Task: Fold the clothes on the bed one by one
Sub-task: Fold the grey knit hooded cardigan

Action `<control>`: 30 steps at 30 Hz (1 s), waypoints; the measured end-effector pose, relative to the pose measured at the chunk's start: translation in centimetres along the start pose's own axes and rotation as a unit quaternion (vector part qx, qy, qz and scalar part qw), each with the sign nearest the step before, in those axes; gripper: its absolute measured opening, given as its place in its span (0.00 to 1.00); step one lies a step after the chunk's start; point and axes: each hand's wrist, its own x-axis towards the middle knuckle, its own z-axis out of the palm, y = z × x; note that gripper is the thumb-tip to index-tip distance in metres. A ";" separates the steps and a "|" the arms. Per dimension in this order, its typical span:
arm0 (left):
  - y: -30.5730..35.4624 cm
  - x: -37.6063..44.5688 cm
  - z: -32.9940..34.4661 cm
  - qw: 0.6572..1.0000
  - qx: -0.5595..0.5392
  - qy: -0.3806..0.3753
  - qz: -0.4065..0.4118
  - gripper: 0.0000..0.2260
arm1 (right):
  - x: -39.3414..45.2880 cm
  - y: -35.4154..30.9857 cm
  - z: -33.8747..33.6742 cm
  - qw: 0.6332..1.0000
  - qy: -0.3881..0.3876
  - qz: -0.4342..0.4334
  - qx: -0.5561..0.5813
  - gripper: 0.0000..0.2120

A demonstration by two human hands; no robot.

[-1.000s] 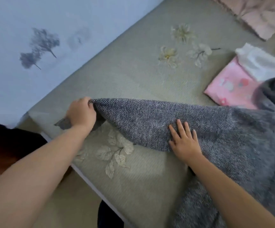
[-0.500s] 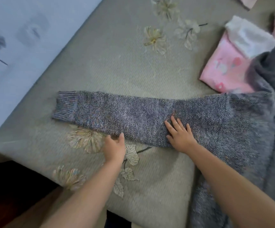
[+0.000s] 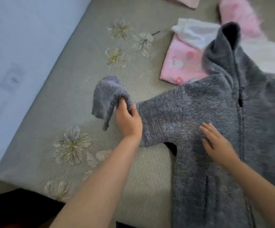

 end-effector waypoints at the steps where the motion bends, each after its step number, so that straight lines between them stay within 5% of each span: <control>1: 2.4 -1.8 1.7 0.997 0.023 -0.021 0.077 0.17 | -1.1 1.7 -1.2 1.000 0.015 0.003 0.014 0.21; 4: 8.5 -8.5 8.2 0.960 0.080 -0.107 0.246 0.15 | -4.9 7.9 -4.8 0.996 0.071 0.021 0.055 0.21; 7: 12.2 -16.4 15.7 0.892 0.188 -0.260 0.318 0.21 | -9.2 15.4 -8.0 0.988 0.119 0.084 0.061 0.20; 10: 11.7 -22.7 21.3 0.800 0.372 -0.361 0.302 0.30 | -12.8 22.5 -9.7 0.987 0.080 0.128 0.057 0.20; 15: 6.3 -24.2 21.4 0.716 0.532 -0.366 0.264 0.31 | -13.5 28.1 -9.4 0.992 0.050 0.106 0.036 0.19; 21: 4.3 -22.3 21.0 0.686 0.565 -0.349 0.297 0.26 | -9.3 30.1 -9.2 0.988 0.099 0.116 -0.036 0.22; 23: 4.8 -22.2 22.1 0.691 0.544 -0.355 0.319 0.25 | -9.4 31.2 -9.7 0.967 0.142 0.194 -0.077 0.24; 25: 5.2 -22.5 23.4 0.705 0.517 -0.356 0.331 0.25 | -10.2 32.6 -10.0 0.943 0.098 0.295 -0.116 0.27; 27: 5.3 -22.7 24.7 0.716 0.504 -0.356 0.327 0.25 | -11.0 33.9 -10.0 0.937 0.042 0.326 -0.115 0.19; 30: 5.4 -22.8 26.5 0.693 0.527 -0.377 0.316 0.25 | -12.3 35.6 -11.1 0.939 0.091 0.332 0.002 0.11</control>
